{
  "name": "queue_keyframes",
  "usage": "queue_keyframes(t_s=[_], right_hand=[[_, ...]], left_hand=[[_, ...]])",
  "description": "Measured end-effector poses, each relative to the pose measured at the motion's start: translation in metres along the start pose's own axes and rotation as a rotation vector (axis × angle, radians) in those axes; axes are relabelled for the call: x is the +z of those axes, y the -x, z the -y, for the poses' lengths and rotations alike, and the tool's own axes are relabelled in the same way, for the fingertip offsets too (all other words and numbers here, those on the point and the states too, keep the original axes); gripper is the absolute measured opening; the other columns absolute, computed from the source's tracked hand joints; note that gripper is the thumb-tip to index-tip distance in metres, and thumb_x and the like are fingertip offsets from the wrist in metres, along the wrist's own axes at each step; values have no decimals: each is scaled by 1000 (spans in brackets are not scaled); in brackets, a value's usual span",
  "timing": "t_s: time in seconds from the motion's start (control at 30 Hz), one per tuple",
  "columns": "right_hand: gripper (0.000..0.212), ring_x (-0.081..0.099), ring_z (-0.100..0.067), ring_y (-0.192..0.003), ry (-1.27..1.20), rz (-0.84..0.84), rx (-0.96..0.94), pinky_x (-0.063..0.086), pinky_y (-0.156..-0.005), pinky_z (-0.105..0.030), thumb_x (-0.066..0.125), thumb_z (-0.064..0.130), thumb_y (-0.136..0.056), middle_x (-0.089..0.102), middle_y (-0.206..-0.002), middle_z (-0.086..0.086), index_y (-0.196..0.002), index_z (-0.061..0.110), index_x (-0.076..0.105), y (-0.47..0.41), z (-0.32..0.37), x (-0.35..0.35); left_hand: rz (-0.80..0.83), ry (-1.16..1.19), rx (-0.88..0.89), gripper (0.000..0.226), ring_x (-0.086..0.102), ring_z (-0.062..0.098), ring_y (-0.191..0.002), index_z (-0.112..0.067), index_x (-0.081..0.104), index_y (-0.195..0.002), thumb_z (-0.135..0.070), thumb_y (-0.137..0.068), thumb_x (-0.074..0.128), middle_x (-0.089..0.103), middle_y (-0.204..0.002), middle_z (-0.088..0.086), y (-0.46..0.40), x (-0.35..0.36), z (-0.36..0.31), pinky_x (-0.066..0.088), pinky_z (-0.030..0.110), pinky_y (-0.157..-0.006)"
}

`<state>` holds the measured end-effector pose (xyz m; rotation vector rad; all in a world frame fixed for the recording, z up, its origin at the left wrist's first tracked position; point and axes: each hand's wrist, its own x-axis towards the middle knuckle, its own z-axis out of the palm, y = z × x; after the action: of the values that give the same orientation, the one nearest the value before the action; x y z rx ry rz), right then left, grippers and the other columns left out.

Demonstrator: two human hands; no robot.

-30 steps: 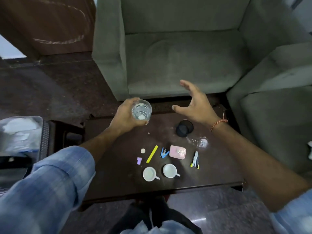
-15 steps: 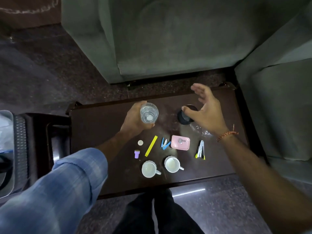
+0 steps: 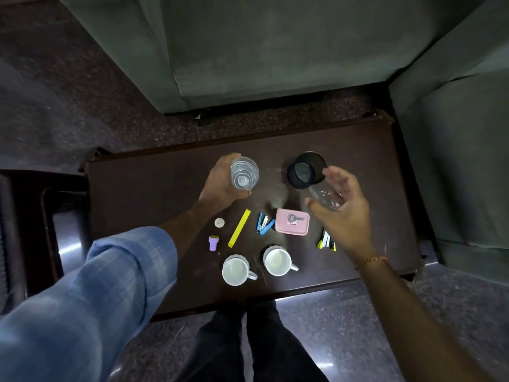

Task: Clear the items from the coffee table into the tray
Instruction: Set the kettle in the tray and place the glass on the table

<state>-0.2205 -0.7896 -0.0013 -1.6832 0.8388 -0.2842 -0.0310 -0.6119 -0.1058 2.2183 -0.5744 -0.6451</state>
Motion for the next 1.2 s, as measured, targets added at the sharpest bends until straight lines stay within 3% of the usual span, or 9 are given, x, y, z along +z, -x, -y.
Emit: queue_keyframes(t_s=[0.1,0.33,0.57,0.7,0.8,0.87,1.03,1.2], right_hand=[[62,55,-9,-124,-55,-93,22,42,-110,-43,80,2,-73,60,-130,3,-116,38,54,9,-3,-4],[64,56,-11,-125,-136,-128,99,44,-107,-30,78,-4,-74,62,-130,9,-119,35,55,58,-12,0],[68,56,-13,-124,-114,-116,183,40,-111,-45,81,-2,-71,62,-130,8,-120,39,56,102,-33,4],[69,56,-12,-124,-114,-104,151,42,-111,-41,81,-1,-71,62,-130,8,-121,39,56,93,-27,2],[64,56,-6,-123,-98,-110,130,47,-105,-29,80,12,-68,63,-127,15,-119,42,55,79,-15,2],[64,55,-4,-123,-75,-98,119,45,-103,-28,79,13,-69,62,-128,17,-118,44,54,70,-10,2],[64,54,-2,-125,-25,-50,110,42,-110,-39,79,2,-75,59,-133,9,-126,29,51,57,-4,4],[63,53,-4,-127,-44,-8,106,42,-110,-38,79,5,-75,59,-134,8,-127,25,52,53,9,9]], left_hand=[[2,20,-22,97,54,16,-121,-13,49,-136,-19,-50,95,54,-134,3,-2,6,3,39,22,-100],[18,-16,-13,97,53,19,-122,-9,50,-136,-17,-50,95,53,-134,7,-4,13,9,32,15,-97],[27,-18,20,93,53,22,-121,-6,50,-133,-15,-52,94,52,-133,11,-6,17,8,30,12,-97],[89,-32,5,109,44,22,-131,-7,37,-144,-12,-52,95,39,-145,11,-5,14,1,29,18,-103],[150,-72,19,125,20,22,-147,-10,21,-153,-18,-53,95,21,-159,10,-4,8,-6,21,28,-116],[156,-128,49,127,10,23,-150,-14,18,-155,-23,-55,95,14,-162,8,-2,3,-11,18,35,-121],[158,-190,163,122,8,30,-150,-17,20,-155,-31,-57,93,13,-162,8,15,-7,-28,19,44,-120],[164,-195,237,116,9,32,-150,-13,24,-153,-32,-60,91,15,-162,11,45,-23,-46,15,45,-121]])
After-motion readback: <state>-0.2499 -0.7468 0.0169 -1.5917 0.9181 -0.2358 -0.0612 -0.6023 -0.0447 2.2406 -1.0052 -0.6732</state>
